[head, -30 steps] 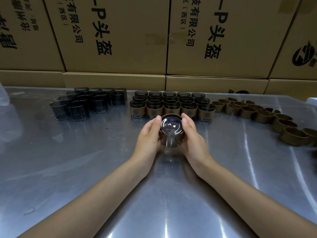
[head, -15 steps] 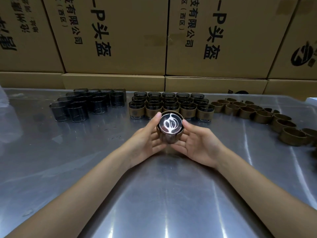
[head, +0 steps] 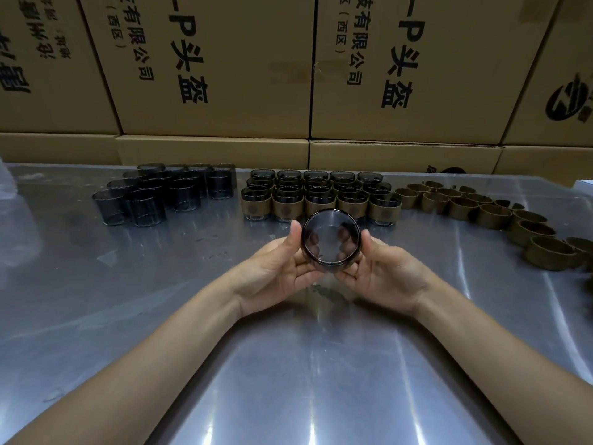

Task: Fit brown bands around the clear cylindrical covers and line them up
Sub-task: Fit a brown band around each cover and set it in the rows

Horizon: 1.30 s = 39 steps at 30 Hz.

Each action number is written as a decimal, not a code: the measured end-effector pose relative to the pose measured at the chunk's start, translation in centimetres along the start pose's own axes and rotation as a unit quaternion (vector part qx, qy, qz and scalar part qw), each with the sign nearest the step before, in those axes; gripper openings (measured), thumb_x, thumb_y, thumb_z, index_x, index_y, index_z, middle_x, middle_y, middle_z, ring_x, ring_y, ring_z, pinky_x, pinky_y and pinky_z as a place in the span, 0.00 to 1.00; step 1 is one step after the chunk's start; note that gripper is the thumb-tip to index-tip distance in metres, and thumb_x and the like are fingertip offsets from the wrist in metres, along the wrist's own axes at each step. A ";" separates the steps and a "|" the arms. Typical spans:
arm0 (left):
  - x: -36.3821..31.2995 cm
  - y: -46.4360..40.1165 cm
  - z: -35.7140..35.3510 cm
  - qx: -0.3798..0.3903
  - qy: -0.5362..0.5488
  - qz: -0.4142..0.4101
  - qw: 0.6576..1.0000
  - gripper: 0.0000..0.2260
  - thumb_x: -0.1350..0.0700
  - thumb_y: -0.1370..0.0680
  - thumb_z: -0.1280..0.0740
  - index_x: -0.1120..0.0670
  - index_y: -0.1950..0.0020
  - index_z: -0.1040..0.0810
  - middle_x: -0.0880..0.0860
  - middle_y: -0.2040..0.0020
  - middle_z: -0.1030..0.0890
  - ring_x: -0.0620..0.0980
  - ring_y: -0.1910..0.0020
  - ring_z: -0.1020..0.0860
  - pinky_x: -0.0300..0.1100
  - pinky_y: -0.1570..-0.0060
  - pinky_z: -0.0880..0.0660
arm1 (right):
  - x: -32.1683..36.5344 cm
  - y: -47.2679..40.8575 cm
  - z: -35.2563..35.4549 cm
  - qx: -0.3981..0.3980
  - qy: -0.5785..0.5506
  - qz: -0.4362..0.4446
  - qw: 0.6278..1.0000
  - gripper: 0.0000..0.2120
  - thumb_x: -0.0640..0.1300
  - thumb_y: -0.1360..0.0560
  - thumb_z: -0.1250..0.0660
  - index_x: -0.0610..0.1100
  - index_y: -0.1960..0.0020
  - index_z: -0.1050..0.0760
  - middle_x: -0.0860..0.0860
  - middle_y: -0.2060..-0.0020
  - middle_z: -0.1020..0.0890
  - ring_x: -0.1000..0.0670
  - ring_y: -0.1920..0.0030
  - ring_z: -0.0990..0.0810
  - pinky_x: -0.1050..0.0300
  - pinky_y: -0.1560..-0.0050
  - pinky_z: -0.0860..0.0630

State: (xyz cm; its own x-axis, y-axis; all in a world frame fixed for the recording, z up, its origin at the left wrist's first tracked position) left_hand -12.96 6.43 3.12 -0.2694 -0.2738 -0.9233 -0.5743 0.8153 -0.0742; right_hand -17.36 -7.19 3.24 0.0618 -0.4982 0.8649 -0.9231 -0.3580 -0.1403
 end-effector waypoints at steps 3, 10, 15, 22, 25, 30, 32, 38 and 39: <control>-0.2 0.1 -0.1 0.017 -0.012 -0.010 1.000 0.28 0.35 0.44 0.22 0.48 0.50 0.14 0.51 0.47 0.15 0.45 0.48 0.17 0.35 0.51 0.22 | 0.1 0.1 -0.5 0.035 0.017 0.002 0.999 0.12 0.54 0.32 0.25 0.51 0.50 0.15 0.57 0.57 0.14 0.60 0.51 0.17 0.62 0.41 0.24; -0.7 0.0 0.7 -0.090 -0.051 0.000 0.995 0.37 0.27 0.34 0.39 0.59 0.49 0.20 0.58 0.50 0.17 0.54 0.50 0.19 0.47 0.47 0.21 | -0.1 -0.9 0.0 -0.186 0.094 -0.011 0.978 0.28 0.68 0.34 0.34 0.43 0.55 0.16 0.41 0.54 0.17 0.42 0.51 0.19 0.47 0.44 0.24; -0.6 -0.3 -1.0 -0.211 -0.258 -0.150 0.931 0.30 0.34 0.22 0.52 0.53 0.73 0.30 0.46 0.74 0.29 0.43 0.71 0.31 0.35 0.64 0.33 | 0.0 -0.8 -0.9 -0.362 0.254 0.131 0.887 0.28 0.66 0.29 0.39 0.48 0.79 0.33 0.52 0.79 0.30 0.57 0.77 0.31 0.67 0.72 0.32; -0.4 0.3 -1.7 -0.257 -0.290 -0.269 0.882 0.25 0.40 0.20 0.52 0.52 0.72 0.36 0.45 0.76 0.36 0.41 0.75 0.37 0.33 0.72 0.39 | -0.1 -0.8 -2.3 -0.371 0.261 0.186 0.871 0.28 0.61 0.22 0.44 0.47 0.76 0.41 0.54 0.80 0.37 0.56 0.78 0.37 0.67 0.76 0.37; -0.4 0.3 -1.7 -0.251 -0.278 -0.274 0.886 0.24 0.39 0.21 0.50 0.49 0.73 0.36 0.44 0.76 0.36 0.41 0.75 0.38 0.33 0.72 0.39 | 0.1 -0.9 -2.7 -0.372 0.266 0.180 0.871 0.28 0.60 0.22 0.44 0.47 0.75 0.42 0.54 0.81 0.38 0.57 0.79 0.38 0.67 0.77 0.38; -0.1 -0.1 -1.3 -0.224 -0.308 -0.230 0.896 0.23 0.39 0.21 0.46 0.47 0.73 0.31 0.43 0.75 0.32 0.40 0.73 0.34 0.36 0.69 0.36 | 0.0 -0.9 -2.4 -0.372 0.294 0.192 0.859 0.28 0.62 0.23 0.45 0.48 0.76 0.42 0.54 0.80 0.39 0.56 0.78 0.38 0.64 0.75 0.37; 0.1 -0.2 -1.5 -0.190 -0.361 -0.229 0.884 0.20 0.38 0.22 0.38 0.49 0.68 0.31 0.43 0.71 0.30 0.41 0.69 0.32 0.40 0.65 0.34 | 0.2 -0.8 -2.1 -0.375 0.333 0.217 0.837 0.27 0.65 0.28 0.45 0.49 0.77 0.42 0.54 0.80 0.39 0.55 0.76 0.39 0.58 0.71 0.39; 0.1 -0.1 -0.9 -0.121 -0.496 -0.177 0.842 0.19 0.41 0.31 0.29 0.56 0.53 0.25 0.52 0.51 0.22 0.49 0.46 0.23 0.51 0.39 0.28 | 0.3 -0.4 -0.5 -0.362 0.444 0.254 0.779 0.31 0.68 0.26 0.47 0.47 0.79 0.38 0.55 0.81 0.35 0.56 0.76 0.36 0.54 0.70 0.39; 0.0 -0.2 -0.7 -0.119 -0.500 -0.175 0.840 0.16 0.45 0.29 0.27 0.55 0.53 0.25 0.51 0.48 0.23 0.48 0.44 0.24 0.51 0.38 0.28 | 0.2 -0.5 -0.3 -0.356 0.468 0.254 0.768 0.33 0.69 0.26 0.48 0.46 0.78 0.36 0.54 0.81 0.33 0.56 0.76 0.34 0.53 0.70 0.37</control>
State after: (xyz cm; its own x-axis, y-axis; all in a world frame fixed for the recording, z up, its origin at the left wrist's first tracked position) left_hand -13.37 5.97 3.38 0.6642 0.1863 -0.7240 -0.6527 0.6167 -0.4401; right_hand -17.01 -6.88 3.64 -0.3662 0.4753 0.8000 -0.7323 0.3832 -0.5629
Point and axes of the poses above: each hand's wrist, its own y-axis away from the middle knuckle, its own z-axis out of the back of the hand, x = y × z, the point moved 4 cm from there along -y, towards the middle knuckle
